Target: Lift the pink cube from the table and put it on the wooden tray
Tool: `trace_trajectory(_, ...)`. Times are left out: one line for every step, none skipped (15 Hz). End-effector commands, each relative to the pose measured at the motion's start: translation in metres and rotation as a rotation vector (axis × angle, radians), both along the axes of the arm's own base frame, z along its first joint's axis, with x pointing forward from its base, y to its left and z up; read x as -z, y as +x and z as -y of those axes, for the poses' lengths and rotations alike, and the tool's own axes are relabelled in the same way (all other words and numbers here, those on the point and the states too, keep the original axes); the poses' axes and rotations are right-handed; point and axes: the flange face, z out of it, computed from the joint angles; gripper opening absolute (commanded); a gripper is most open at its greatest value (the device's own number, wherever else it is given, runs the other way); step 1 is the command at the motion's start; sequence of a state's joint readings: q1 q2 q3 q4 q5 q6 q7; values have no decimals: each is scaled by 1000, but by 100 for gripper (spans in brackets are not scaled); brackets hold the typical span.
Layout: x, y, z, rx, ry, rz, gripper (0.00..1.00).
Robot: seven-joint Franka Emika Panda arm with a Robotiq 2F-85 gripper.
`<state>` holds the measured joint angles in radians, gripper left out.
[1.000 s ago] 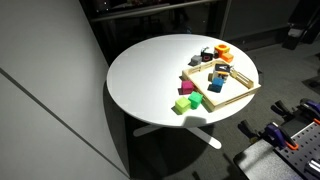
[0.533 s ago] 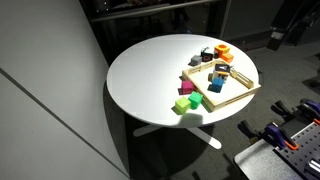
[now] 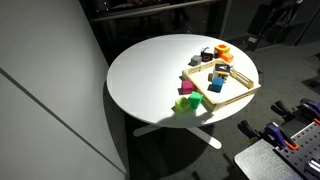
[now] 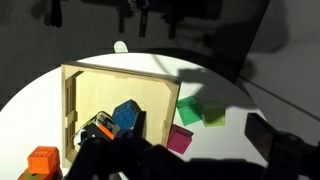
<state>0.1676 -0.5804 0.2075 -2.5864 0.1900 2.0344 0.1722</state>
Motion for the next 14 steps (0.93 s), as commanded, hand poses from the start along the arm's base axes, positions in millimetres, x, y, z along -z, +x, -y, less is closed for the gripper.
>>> trace_trajectory(6,33,-2,-23,-30,20,100)
trace_trajectory(10,41,-3,-35,-34,26,100)
trace_trajectory(13,48,-5,-46,-35,33,100)
trace_trajectory(17,55,-7,-61,-32,40,100)
trace_trajectory(21,62,-9,-82,-24,47,100)
trace_trajectory(26,70,-11,-102,-16,52,100)
trace_trajectory(29,76,-13,-118,-4,55,100)
trace_trajectory(34,83,-14,-137,9,58,100)
trace_trajectory(38,90,-15,-154,23,58,100)
trace_trajectory(43,96,-15,-166,33,55,100)
trace_trajectory(47,101,-15,-181,47,52,100)
trace_trajectory(51,105,-15,-193,57,46,100)
trace_trajectory(54,109,-15,-204,71,40,100)
trace_trajectory(57,113,-14,-215,83,33,100)
